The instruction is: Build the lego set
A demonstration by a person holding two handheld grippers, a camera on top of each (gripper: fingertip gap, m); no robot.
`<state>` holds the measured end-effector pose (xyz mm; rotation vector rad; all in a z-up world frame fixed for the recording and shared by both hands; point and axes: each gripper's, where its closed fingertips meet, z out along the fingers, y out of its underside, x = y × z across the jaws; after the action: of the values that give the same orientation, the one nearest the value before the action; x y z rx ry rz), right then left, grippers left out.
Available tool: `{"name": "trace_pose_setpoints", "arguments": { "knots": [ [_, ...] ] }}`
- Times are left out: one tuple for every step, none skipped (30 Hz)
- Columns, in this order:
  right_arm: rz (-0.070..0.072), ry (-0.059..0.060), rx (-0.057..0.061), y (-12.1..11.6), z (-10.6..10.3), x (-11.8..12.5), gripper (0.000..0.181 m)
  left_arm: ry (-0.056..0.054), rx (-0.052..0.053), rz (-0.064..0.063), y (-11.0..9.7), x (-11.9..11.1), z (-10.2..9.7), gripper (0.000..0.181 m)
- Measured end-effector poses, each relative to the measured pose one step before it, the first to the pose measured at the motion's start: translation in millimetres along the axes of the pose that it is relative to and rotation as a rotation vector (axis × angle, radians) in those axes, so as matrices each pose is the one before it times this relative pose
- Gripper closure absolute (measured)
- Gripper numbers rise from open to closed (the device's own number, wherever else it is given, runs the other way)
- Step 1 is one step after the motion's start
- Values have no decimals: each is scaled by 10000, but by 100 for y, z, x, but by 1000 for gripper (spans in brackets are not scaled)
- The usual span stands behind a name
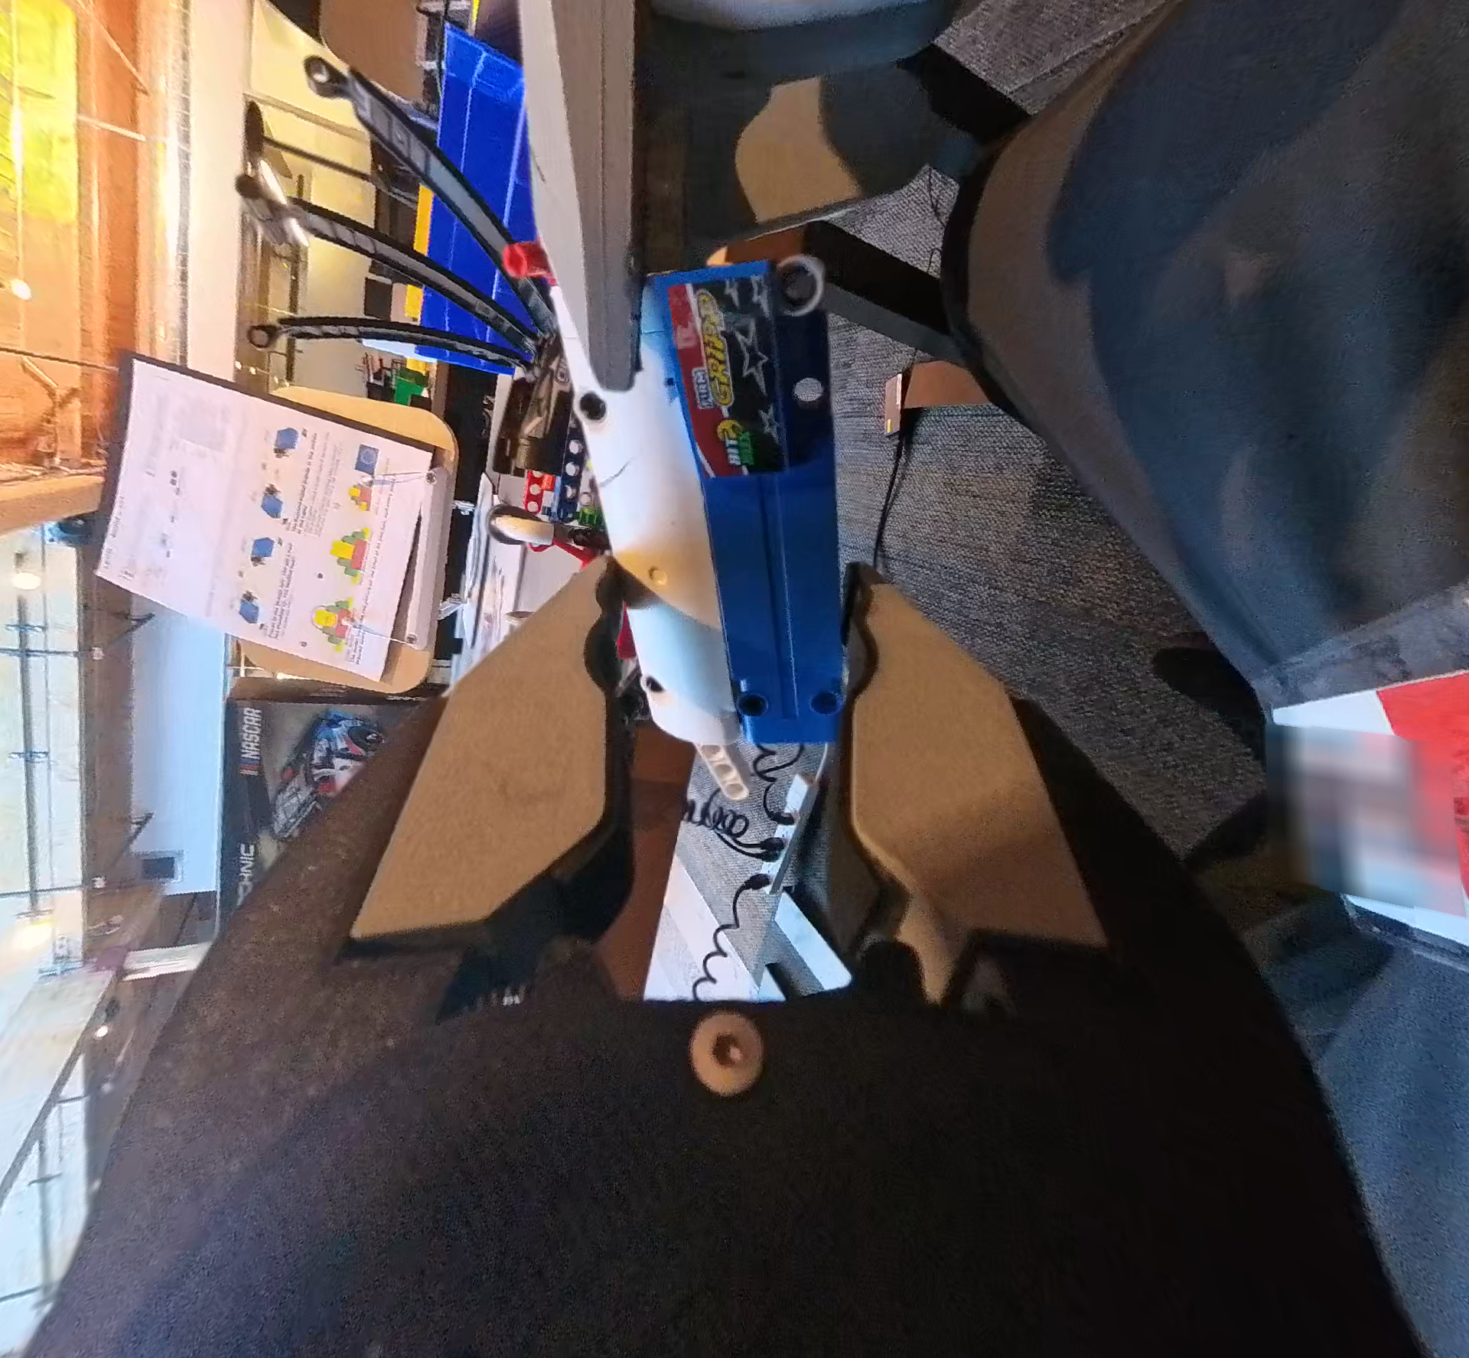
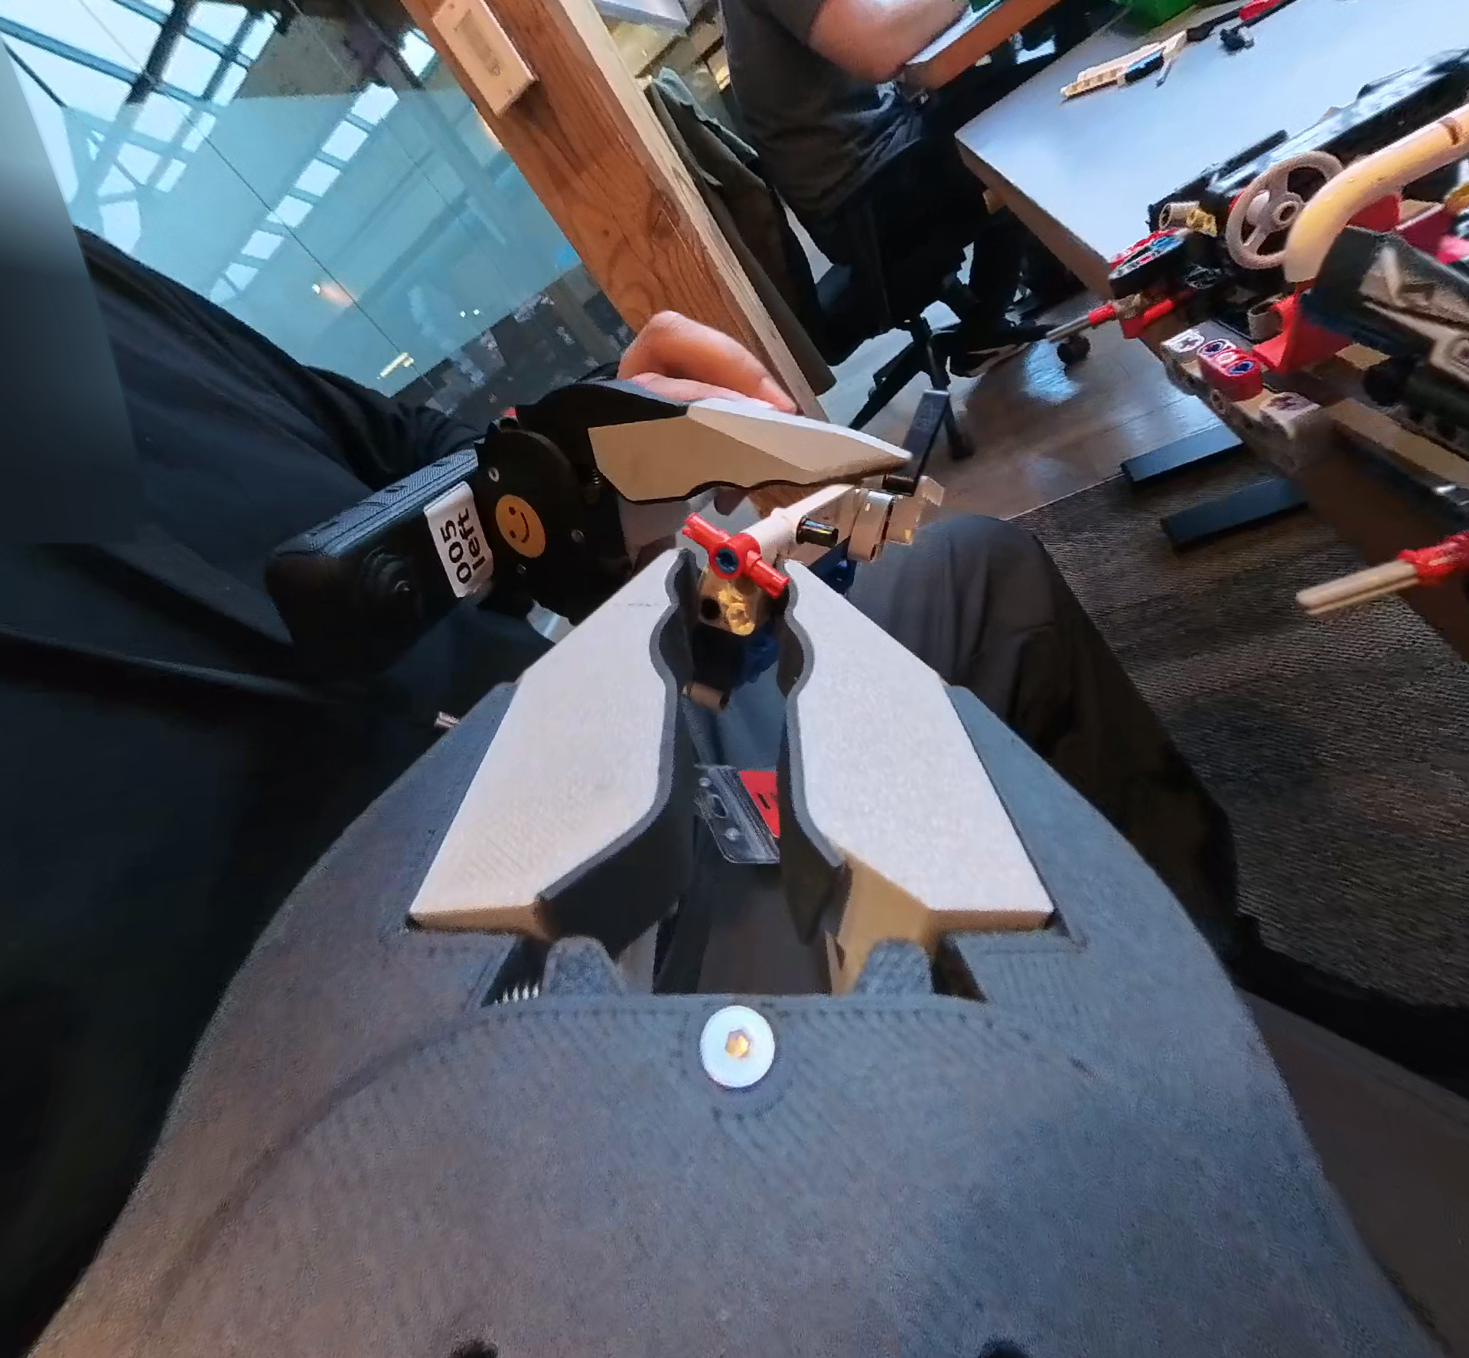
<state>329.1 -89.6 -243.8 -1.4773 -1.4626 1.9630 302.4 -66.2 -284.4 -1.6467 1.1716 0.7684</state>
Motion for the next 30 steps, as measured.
{"name": "trace_pose_setpoints", "arguments": {
  "knots": [
    [12, -14, 25, -70, -19, -9, 166, 8, 15, -79, -8, -73, 2, 129],
    [-26, 5, 14, -49, 11, -21, 166, 3, 10, 0, -10, -67, -19, 129],
    [-26, 18, 9, -16, 15, -22, 166, 5, -5, 17, 18, -29, -11, 129],
    [-7, 10, 16, 7, 25, -9, 166, 11, -1, 19, 19, -4, -1, 129],
    [29, -9, 28, 2, 7, -2, 166, 9, -5, 29, 17, -8, -13, 129],
    [38, -13, 33, 0, -13, 13, 166, 13, -27, 68, 22, -46, 5, 129],
    [20, 2, 3, 40, -12, 49, 166, 11, -72, 146, 77, -71, 39, 129],
    [-9, 18, -27, 72, -11, 88, 166, -85, -103, 306, 108, -189, 64, 129],
    [-60, 39, -33, 45, -37, 99, 166, -242, -127, 473, 153, -367, 92, 130],
    [-113, 77, -54, 33, -30, 140, 166, -262, -120, 518, 144, -386, 124, 131],
    [-146, 110, -59, 5, -40, 172, 166, -202, -86, 376, 123, -304, 153, 131],
    [-163, 99, -37, -63, -56, 154, 166, -136, -16, 191, 58, -233, 145, 131],
    [-165, 63, -37, -95, -37, 117, 166, -108, 17, 120, 25, -198, 141, 131],
    [-178, 35, -47, -137, -50, 84, 166, -156, 32, 109, 5, -243, 144, 131],
    [-202, 3, -50, -158, -52, 63, 166, -188, 71, 32, -8, -230, 183, 131],
    [-187, -37, -49, -193, -74, 21, 166, -195, 162, -101, -84, -175, 178, 131],
    [-147, -74, -37, -204, -96, 7, 166, -213, 211, -134, -123, -200, 112, 130],
    [-148, -95, -16, -242, -111, -17, 166, -241, 206, -78, -114, -263, 67, 130],
    [-161, -137, -15, -209, -70, -72, 166, -244, 171, -40, -107, -302, 47, 130],
    [-124, -174, -46, -139, 10, -102, 166, -158, 90, -9, -23, -203, 73, 126],
    [-100, -148, -94, -49, 88, -52, 166, 28, -2, -20, 98, 51, 128, 122],
    [-148, -90, -133, 51, 142, 19, 166, 110, -78, -68, 193, 179, 152, 117],
    [-192, -47, -129, 62, 170, 64, 166, 102, -76, -41, 148, 162, 96, 113],
    [-183, -54, -87, -8, 131, 33, 166, 85, -6, 13, 46, 150, 23, 113],
    [-168, -76, -29, -123, 90, -13, 166, 1, 46, 19, 6, 54, -58, 120],
    [-174, -50, -36, -107, 41, 25, 166, -117, 95, -30, 0, -114, -51, 120],
    [-170, 4, -111, 40, 48, 109, 167, -20, 45, -2, 103, -3, 24, 120],
    [-150, 46, -107, 77, 58, 145, 166, -81, -4, 87, 167, -70, 62, 120],
    [-117, 53, -55, 39, 55, 134, 166, -157, -37, 167, 164, -142, 50, 121],
    [-59, 64, -40, 26, 39, 165, 166, -127, -34, 127, 146, -82, 79, 121]
  ]
}}
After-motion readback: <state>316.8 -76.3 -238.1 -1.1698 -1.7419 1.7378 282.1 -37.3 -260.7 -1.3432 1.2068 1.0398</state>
